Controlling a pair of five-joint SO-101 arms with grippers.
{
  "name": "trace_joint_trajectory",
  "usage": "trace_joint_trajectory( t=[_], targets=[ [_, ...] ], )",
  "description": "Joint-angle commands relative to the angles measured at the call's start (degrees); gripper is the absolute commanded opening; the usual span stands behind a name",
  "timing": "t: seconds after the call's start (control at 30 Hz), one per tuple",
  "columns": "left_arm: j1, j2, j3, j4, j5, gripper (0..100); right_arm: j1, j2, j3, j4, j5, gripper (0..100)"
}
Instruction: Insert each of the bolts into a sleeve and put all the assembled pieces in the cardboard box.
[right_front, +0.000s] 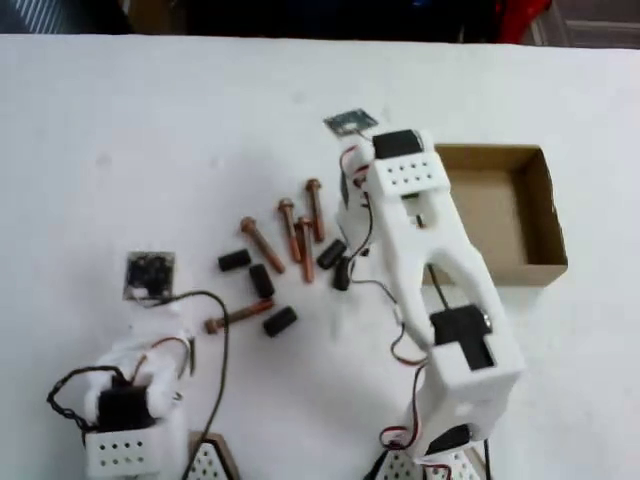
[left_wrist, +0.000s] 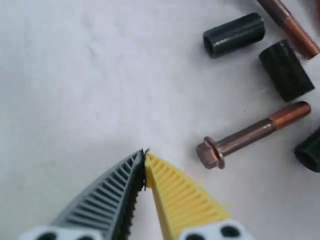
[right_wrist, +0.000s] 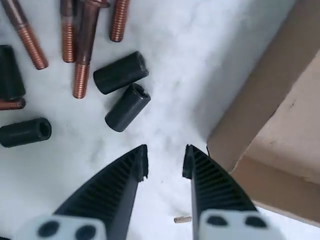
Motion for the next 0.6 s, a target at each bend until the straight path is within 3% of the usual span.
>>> trace_joint_trajectory(
  t=[0.0, 0.2, 0.37, 0.57],
  targets=[
    [-5.14, -0.57, 0.0, -3.43, -2.02, 3, 0.57, 1.01, -2.46, -0.92, -1.58, 12.0],
    [-7.52, -0.57, 0.0, -9.93, -19.52, 3, -0.22, 1.27, -2.46, -0.92, -1.85, 12.0],
    [-7.43, -0.57, -2.2, -10.37, -17.49, 3, -0.92, 1.19, -2.46, -0.92, -7.65, 12.1],
    [-4.88, -0.31, -10.2, -6.33, -17.32, 3, -4.62, 1.27, -2.46, -0.92, -8.44, 12.0]
  ],
)
